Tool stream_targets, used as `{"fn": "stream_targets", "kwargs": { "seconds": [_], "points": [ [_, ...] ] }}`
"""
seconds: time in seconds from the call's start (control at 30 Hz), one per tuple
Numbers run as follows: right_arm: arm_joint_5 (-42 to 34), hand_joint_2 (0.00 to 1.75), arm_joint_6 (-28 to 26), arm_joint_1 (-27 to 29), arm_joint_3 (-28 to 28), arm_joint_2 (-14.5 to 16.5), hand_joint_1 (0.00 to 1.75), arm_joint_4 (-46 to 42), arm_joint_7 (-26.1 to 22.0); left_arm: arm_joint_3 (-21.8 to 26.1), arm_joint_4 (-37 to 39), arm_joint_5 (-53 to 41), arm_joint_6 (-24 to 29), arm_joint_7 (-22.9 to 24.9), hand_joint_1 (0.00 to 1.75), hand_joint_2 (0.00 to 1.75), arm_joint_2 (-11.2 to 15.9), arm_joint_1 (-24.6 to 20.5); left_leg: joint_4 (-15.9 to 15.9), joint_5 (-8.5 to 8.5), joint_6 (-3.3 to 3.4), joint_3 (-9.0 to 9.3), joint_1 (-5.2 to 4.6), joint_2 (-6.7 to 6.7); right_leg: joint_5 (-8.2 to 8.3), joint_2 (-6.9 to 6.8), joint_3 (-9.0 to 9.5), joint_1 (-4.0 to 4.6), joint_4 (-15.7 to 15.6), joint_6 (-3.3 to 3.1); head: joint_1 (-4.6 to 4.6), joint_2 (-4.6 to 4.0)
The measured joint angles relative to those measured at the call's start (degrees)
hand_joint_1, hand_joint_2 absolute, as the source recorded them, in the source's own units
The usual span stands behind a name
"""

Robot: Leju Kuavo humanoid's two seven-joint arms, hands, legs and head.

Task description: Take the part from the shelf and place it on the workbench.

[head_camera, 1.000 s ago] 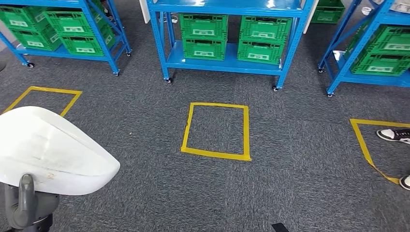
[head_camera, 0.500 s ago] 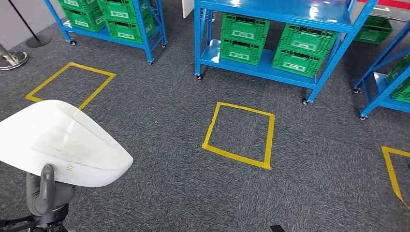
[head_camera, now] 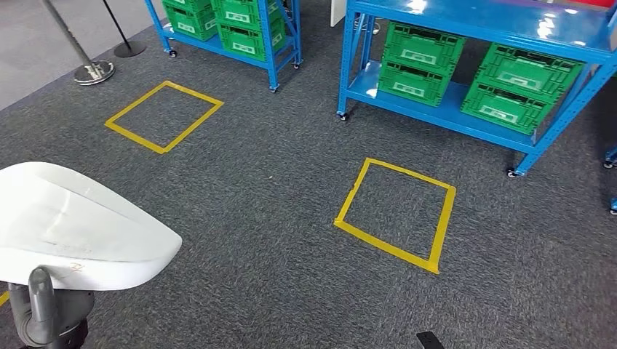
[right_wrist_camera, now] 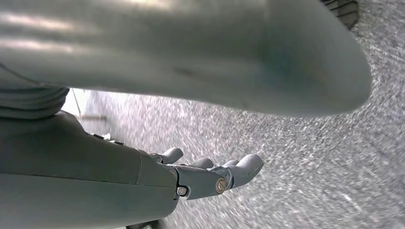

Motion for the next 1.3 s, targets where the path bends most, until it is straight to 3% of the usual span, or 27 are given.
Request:
{"fn": "stream_targets", "kwargs": {
  "seconds": [0.03, 0.07, 0.1, 0.17, 0.23, 0.3, 0.33, 0.4, 0.47, 0.53, 0.57, 0.6, 0.63, 0.7, 0.77, 0.83, 0.9, 0.97, 1.03, 1.07, 1.13, 1.2, 1.27, 1.3],
  "points": [
    [0.31, 0.0, 0.0, 0.06, 0.01, -0.01, 0.0, 0.0, -0.2, 0.42, 0.1, -0.01, -0.04, -0.29, 1.75, 1.75, -0.14, 0.09, 1.87, -0.38, -0.2, -0.82, 0.15, 0.15, -0.04, -0.82, -0.01, 0.01, 0.01, 0.01, -0.01, 0.0],
    [0.54, 0.0, 0.01, 0.08, 0.02, -0.01, 0.0, 0.0, -0.31, 0.83, 0.21, -0.02, -0.1, -0.57, 1.75, 1.75, -0.29, 0.15, 1.52, 0.4, -0.33, -0.56, 0.28, 0.31, -0.1, -1.62, 0.01, 0.0, 0.03, 0.08, -0.01, 0.0],
    [0.75, 0.0, 0.01, 0.08, 0.03, -0.01, 0.0, 0.0, -0.34, 1.2, 0.29, -0.05, -0.18, -0.76, 1.75, 1.75, -0.38, 0.18, -0.95, 2.03, -0.39, 0.81, 0.38, 0.73, -0.18, -2.38, 0.08, -0.01, 0.08, 0.2, -0.01, 0.0],
    [1.08, 0.0, 0.02, 0.06, 0.09, -0.08, 0.0, -0.01, -0.2, 1.85, 0.34, -0.1, -0.37, -0.94, 1.75, 1.75, -0.56, 0.2, -8.92, 5.51, -0.14, 5.07, 0.31, 3.31, -0.51, -3.76, 0.33, 0.14, 0.34, 0.71, -0.02, 0.0],
    [1.32, 0.0, -0.04, 0.04, 0.15, -0.31, 0.0, -0.04, 0.46, 2.36, 0.21, -0.41, -0.62, -0.83, 1.75, 1.75, -0.83, 0.41, -13.47, 6.87, 0.65, 7.39, 0.05, 4.99, -0.84, -4.9, 0.56, 0.42, 0.56, 1.43, 0.12, 0.0],
    [1.3, 0.0, -0.11, -0.07, 0.16, -0.49, 0.0, -0.07, 1.45, 2.89, -0.02, -0.97, -0.91, -0.43, 1.75, 1.75, -1.01, 0.96, -13.77, 6.97, 1.52, 7.24, -0.16, 3.83, -0.98, -6.08, 0.81, 0.41, 0.51, 2.13, 0.26, 0.0],
    [1.12, 0.0, -0.16, -0.16, 0.16, -0.54, 0.0, -0.07, 1.86, 3.15, -0.16, -1.23, -1.06, -0.17, 1.75, 1.75, -1.05, 1.25, -13.88, 7.09, 1.89, 7.19, -0.13, 3.13, -1.26, -5.94, 0.9, 0.26, 0.71, 2.55, 0.3, 0.0],
    [0.41, 0.0, -0.31, -0.25, 0.15, -0.54, 0.0, -0.06, 2.41, 3.57, -0.45, -1.63, -1.34, 0.37, 1.75, 1.75, -1.2, 1.49, -14.15, 7.47, 2.65, 7.28, 0.06, 1.76, -3.4, -3.23, -0.1, -0.01, 3.63, 3.16, 0.45, 0.0],
    [-0.36, 0.0, -0.55, -0.14, 0.12, -0.51, 0.0, -0.06, 2.74, 3.79, -0.58, -1.96, -1.59, 0.84, 1.75, 1.75, -1.43, 1.4, -14.19, 7.71, 3.07, 7.09, 0.12, 0.42, -6.97, 0.39, -3.23, -0.04, 10.7, 3.23, 0.61, 0.0],
    [-0.81, 0.0, -0.89, 0.11, 0.05, -0.42, 0.0, -0.06, 2.98, 3.91, -0.58, -2.08, -1.8, 1.35, 1.75, 1.75, -1.52, 1.21, -14.03, 7.78, 3.2, 6.93, 0.0, -1.28, -8.53, 1.56, -6.09, 0.05, 16.39, 3.05, 0.65, 0.0],
    [-1.03, 0.0, -1.01, 0.19, 0.01, -0.33, 0.0, -0.06, 2.95, 3.94, -0.58, -2.07, -1.86, 1.68, 1.75, 1.75, -1.52, 1.04, -13.91, 7.79, 3.2, 6.89, -0.04, -2.24, -7.71, 1.75, -6.3, 0.09, 16.36, 2.9, 0.65, 0.0],
    [-1.22, 0.0, -1.09, 0.23, -0.03, -0.21, 0.0, -0.05, 2.81, 3.97, -0.58, -2.05, -1.89, 2.09, 1.75, 1.75, -1.52, 0.82, -13.76, 7.79, 3.18, 6.87, -0.05, -3.18, -5.92, 2.07, -5.43, 0.09, 14.02, 2.71, 0.66, 0.0],
    [-1.4, 0.0, -1.09, 0.22, -0.05, -0.09, 0.0, -0.05, 2.59, 3.98, -0.58, -2.02, -1.89, 2.53, 1.75, 1.75, -1.52, 0.54, -13.62, 7.78, 3.12, 6.85, -0.03, -4.04, -3.72, 2.94, -3.8, 0.05, 10.12, 2.48, 0.66, 0.0],
    [-1.58, 0.0, -1.01, 0.17, -0.07, 0.17, 0.0, -0.04, 2.03, 3.98, -0.52, -1.77, -1.81, 3.45, 1.75, 1.75, -1.5, -0.13, -13.36, 7.8, 2.69, 6.59, -0.07, -5.52, -1.23, 5.33, -1.02, -0.02, 3.39, 2.19, 0.64, 0.0],
    [-1.61, 0.0, -0.91, 0.1, -0.08, 0.5, 0.0, -0.04, 1.62, 3.98, -0.43, -1.33, -1.64, 4.29, 1.75, 1.75, -1.37, -0.67, -13.39, 8.03, 1.89, 6.13, 0.01, -6.78, -1.09, 6.03, -0.37, 0.12, 1.47, 1.98, 0.64, 0.0],
    [-1.49, 0.0, -0.81, -0.04, -0.08, 1.04, 0.0, -0.04, 1.49, 3.98, -0.32, -1.08, -1.42, 4.95, 1.75, 1.75, -0.85, -0.9, -13.58, 8.31, 1.07, 5.67, 0.14, -7.54, -0.66, 4.6, -0.1, 0.11, 1.03, 1.34, 0.64, 0.0],
    [-1.3, 0.0, -0.73, -0.14, -0.09, 1.65, 0.0, -0.04, 1.95, 3.95, -0.2, -1.04, -0.93, 5.66, 1.75, 1.75, 0.1, -1.29, -11.54, 6.91, 0.57, 4.47, 0.02, -5.04, -0.23, 3.14, 0.25, -0.02, 0.41, 0.42, 0.5, 0.0],
    [-1.06, 0.0, -0.9, -0.09, -0.1, 2.2, 0.0, -0.04, 3.39, 3.86, -0.15, -1.02, -0.16, 6.47, 1.75, 1.75, 1.0, -1.79, -5.15, 3.22, 0.23, 1.55, -0.01, -1.34, -0.13, 1.6, 0.27, 0.13, 0.18, -0.18, 0.32, 0.0],
    [-0.76, 0.0, -1.13, 0.07, -0.11, 2.67, 0.0, -0.04, 5.08, 3.76, -0.18, -1.06, 0.74, 7.29, 1.75, 1.75, 1.73, -1.88, 1.18, 0.59, -0.17, -1.26, 0.21, -0.11, -0.21, -0.13, 0.24, 0.27, 0.19, -0.34, 0.27, 0.0],
    [-0.65, 0.0, -1.2, 0.13, -0.11, 2.85, 0.0, -0.04, 5.66, 3.72, -0.3, -1.19, 1.24, 7.68, 1.75, 1.75, 2.08, -1.75, 1.92, 0.73, -0.34, -1.44, 0.34, 0.12, -0.26, -0.97, 0.25, 0.29, 0.2, -0.34, 0.26, 0.0],
    [-0.37, 0.0, -1.25, 0.17, -0.12, 3.22, 0.0, -0.04, 6.39, 3.61, -0.87, -1.62, 2.14, 8.24, 1.75, 1.75, 2.82, -1.28, -3.22, 3.65, -0.59, 1.6, 0.62, 1.24, -0.42, -2.53, 0.36, 0.25, 0.3, -0.13, 0.26, 0.0],
    [0.09, 0.0, -1.19, 0.2, -0.12, 3.4, 0.0, -0.04, 6.59, 3.38, -1.49, -1.92, 2.88, 8.56, 1.75, 1.75, 3.51, -0.74, -10.6, 6.36, -0.39, 5.66, 0.67, 4.24, -0.87, -3.81, 0.49, 0.45, 0.69, 0.51, 0.3, 0.0],
    [0.43, 0.0, -1.11, 0.21, -0.12, 3.39, 0.0, -0.04, 6.51, 3.14, -1.8, -1.94, 3.35, 8.7, 1.75, 1.75, 4.04, -0.02, -13.26, 7.06, 0.42, 6.91, 0.4, 5.53, -1.21, -4.95, 0.76, 0.65, 0.92, 1.34, 0.4, 0.0],
    [0.45, 0.0, -1.09, 0.2, -0.12, 3.38, 0.0, -0.04, 6.33, 3.08, -1.91, -1.93, 3.5, 8.74, 1.75, 1.75, 4.29, 0.44, -13.27, 7.23, 0.93, 6.77, 0.28, 4.75, -1.28, -5.59, 0.98, 0.59, 0.83, 1.73, 0.45, 0.0]
  ]
}}
